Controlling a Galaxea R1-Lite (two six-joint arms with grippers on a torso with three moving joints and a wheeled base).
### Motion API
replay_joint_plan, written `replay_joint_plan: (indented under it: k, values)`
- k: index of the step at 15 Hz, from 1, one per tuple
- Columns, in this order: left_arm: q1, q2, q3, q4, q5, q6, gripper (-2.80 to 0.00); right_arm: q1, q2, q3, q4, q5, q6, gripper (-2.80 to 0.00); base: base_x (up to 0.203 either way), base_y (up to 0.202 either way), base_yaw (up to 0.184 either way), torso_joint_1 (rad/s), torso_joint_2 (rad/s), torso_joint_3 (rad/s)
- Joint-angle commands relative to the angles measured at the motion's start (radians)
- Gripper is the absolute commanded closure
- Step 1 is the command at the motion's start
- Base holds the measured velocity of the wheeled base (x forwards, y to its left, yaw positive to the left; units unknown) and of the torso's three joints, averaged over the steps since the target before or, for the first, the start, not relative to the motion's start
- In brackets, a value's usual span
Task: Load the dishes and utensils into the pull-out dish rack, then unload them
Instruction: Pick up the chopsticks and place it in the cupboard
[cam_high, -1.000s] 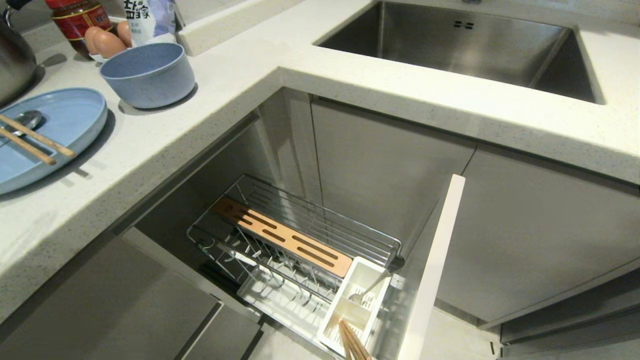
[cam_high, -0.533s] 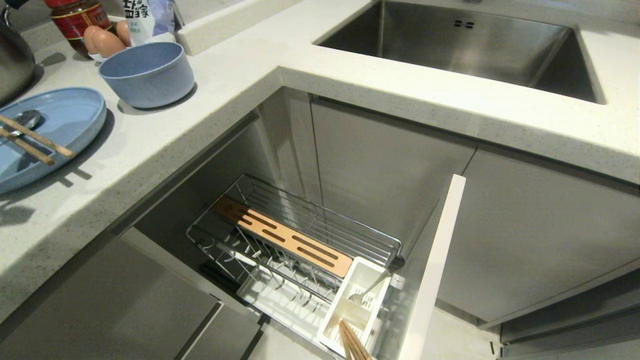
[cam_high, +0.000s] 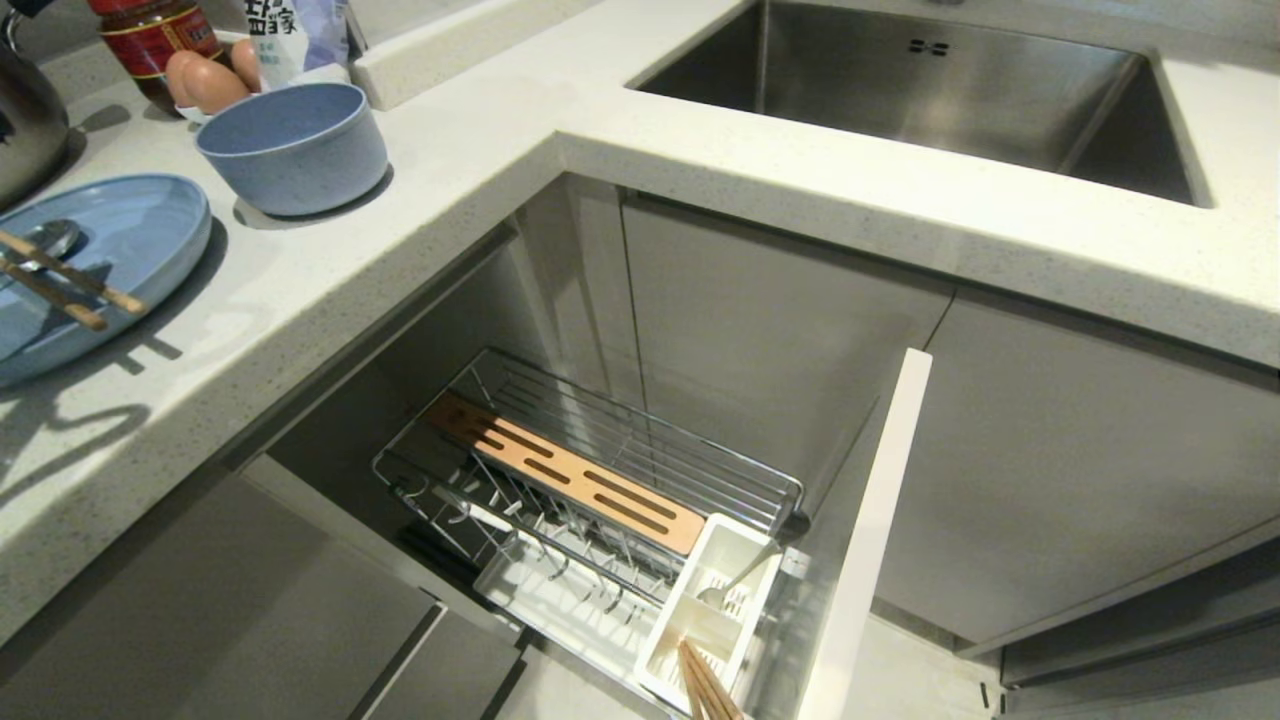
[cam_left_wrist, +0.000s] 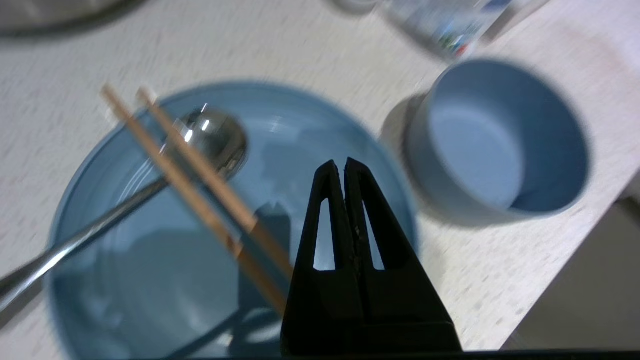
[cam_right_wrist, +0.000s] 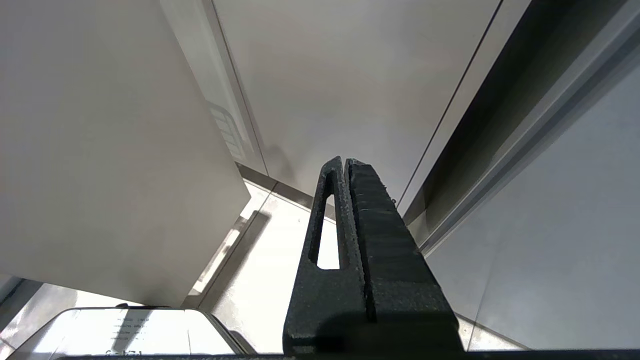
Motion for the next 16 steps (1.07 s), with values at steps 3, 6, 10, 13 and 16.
replay_joint_plan:
  k: [3, 6, 10, 13, 16]
  values:
    - [0.001, 0.019, -0.081, 0.174, 0.061, -0.039, 0.00, 0.000, 0.000, 0.000, 0.000, 0.000, 0.000, 0.00, 0.000, 0.000, 0.000, 0.000, 0.00, 0.000]
    - [0.002, 0.042, -0.090, 0.213, 0.091, -0.067, 0.00, 0.000, 0.000, 0.000, 0.000, 0.000, 0.000, 0.00, 0.000, 0.000, 0.000, 0.000, 0.00, 0.000]
    - [0.000, 0.061, -0.105, 0.230, 0.095, -0.120, 0.00, 0.000, 0.000, 0.000, 0.000, 0.000, 0.000, 0.00, 0.000, 0.000, 0.000, 0.000, 0.00, 0.000]
    - [0.000, 0.063, -0.114, 0.233, 0.096, -0.194, 0.00, 0.000, 0.000, 0.000, 0.000, 0.000, 0.000, 0.00, 0.000, 0.000, 0.000, 0.000, 0.00, 0.000]
    - [0.000, 0.063, -0.126, 0.284, 0.095, -0.252, -2.80, 0.000, 0.000, 0.000, 0.000, 0.000, 0.000, 0.00, 0.000, 0.000, 0.000, 0.000, 0.00, 0.000]
